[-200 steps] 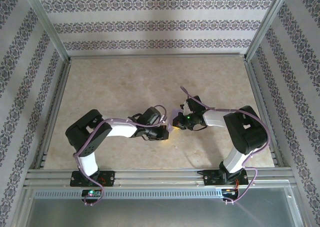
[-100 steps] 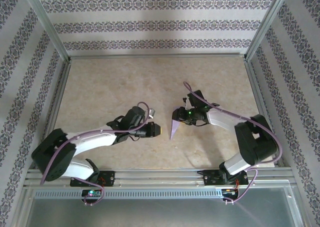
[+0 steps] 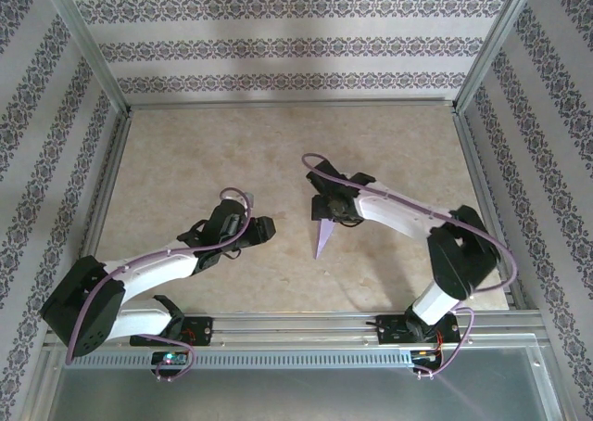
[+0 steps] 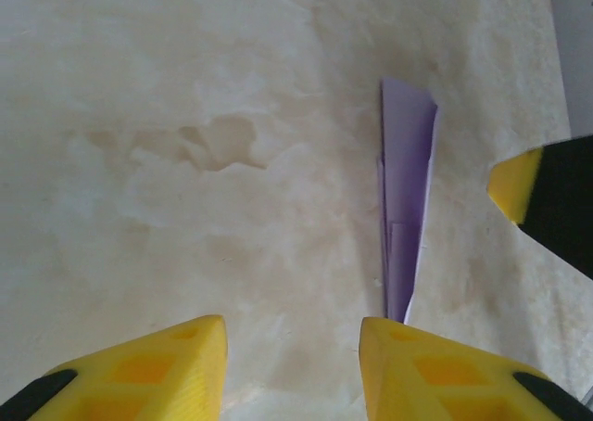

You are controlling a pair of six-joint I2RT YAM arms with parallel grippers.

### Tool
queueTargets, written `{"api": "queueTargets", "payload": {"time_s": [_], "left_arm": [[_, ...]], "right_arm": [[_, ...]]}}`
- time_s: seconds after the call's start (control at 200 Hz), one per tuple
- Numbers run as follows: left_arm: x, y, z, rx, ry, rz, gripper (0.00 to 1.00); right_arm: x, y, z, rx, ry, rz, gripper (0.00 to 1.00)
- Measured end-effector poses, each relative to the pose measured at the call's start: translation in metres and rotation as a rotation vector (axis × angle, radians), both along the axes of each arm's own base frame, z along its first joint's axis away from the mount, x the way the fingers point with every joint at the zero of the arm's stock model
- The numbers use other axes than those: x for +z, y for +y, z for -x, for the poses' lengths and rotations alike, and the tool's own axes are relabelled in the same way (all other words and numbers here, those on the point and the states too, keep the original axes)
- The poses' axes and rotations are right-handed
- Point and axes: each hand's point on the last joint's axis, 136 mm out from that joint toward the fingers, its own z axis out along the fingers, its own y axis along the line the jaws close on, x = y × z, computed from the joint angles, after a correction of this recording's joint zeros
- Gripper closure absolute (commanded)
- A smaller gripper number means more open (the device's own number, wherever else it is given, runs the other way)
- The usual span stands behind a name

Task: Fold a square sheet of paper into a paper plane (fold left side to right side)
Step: Pick up the paper plane at the center of the table.

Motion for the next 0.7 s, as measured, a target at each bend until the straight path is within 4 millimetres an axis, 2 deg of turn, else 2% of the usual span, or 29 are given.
{"api": "queueTargets", "payload": {"time_s": [0.145, 0.22, 0.415, 0.7], "left_arm": [[-0.005, 0.008, 0.005, 0.018, 0.004, 0.002, 0.57], [-0.005, 0.011, 0.007, 0.028, 0.001, 0.006, 0.57], [0.003, 0.017, 0.010, 0.044, -0.027, 0.025, 0.57], [0.008, 0.021, 0.010, 0.059, -0.048, 0.026, 0.57]], "right_arm": [[-0.012, 0.011, -0.015, -0.021, 0.010, 0.122, 0.21], [-0.019, 0.016, -0.019, -0.027, 0.012, 0.157, 0.27], [-0.039, 0.010, -0.018, -0.052, 0.045, 0.232, 0.33], [-0.041, 0.006, -0.017, -0.085, 0.040, 0.242, 0.52]]}}
